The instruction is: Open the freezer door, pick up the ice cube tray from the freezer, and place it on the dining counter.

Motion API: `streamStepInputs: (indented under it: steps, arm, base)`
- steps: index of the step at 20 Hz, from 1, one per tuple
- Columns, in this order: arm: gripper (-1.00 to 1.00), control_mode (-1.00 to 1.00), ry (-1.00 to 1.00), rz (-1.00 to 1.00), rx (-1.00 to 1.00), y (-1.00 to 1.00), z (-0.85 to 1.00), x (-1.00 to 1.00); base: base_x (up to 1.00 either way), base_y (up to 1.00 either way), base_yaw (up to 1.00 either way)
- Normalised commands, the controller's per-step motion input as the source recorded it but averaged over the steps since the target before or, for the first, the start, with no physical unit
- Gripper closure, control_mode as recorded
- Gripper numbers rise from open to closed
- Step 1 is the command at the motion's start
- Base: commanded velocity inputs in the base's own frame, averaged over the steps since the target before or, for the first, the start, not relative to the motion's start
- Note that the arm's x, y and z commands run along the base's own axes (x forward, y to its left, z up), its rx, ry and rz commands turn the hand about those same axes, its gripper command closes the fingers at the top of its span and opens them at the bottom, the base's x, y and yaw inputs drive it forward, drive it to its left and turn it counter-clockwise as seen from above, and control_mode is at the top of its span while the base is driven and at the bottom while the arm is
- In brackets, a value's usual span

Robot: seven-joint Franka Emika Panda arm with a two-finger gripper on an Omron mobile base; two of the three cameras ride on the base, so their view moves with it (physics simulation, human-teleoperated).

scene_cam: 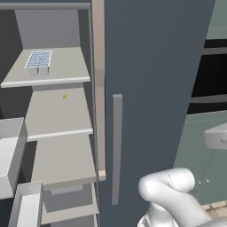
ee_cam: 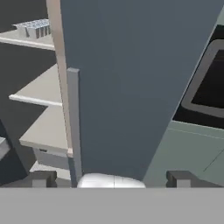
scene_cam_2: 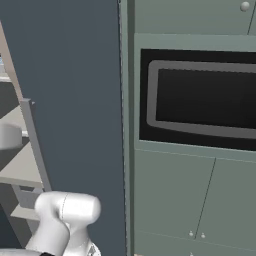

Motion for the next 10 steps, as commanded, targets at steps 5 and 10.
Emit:
streamStepInputs:
  steps: [5, 10]
  arm:
    - [-1.0, -1.0, 0.16, -0.21, 0.0, -0.32, -0.06, 0.03]
    - [-1.0, -1.0, 0.06, -0.1, 0.01, 0.0, -0.22, 0.09]
  base:
    - [0.0, 0.0, 0.0]
    - [0.0, 0.0, 0.0]
